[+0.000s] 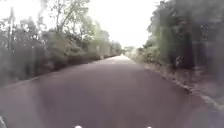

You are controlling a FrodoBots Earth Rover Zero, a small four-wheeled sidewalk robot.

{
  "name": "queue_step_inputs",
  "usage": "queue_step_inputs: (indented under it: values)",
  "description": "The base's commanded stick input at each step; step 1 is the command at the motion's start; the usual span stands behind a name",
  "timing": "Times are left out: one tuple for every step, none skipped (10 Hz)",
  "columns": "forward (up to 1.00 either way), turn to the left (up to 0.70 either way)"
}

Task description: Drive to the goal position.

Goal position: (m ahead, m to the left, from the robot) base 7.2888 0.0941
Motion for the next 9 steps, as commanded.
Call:
queue_step_inputs:
  values:
    - [1.00,-0.03]
    - [1.00,-0.03]
    - [1.00,-0.03]
    - [1.00,-0.03]
    - [1.00,-0.03]
    - [1.00,-0.05]
    - [1.00,-0.08]
    - [1.00,-0.09]
    - [1.00,-0.09]
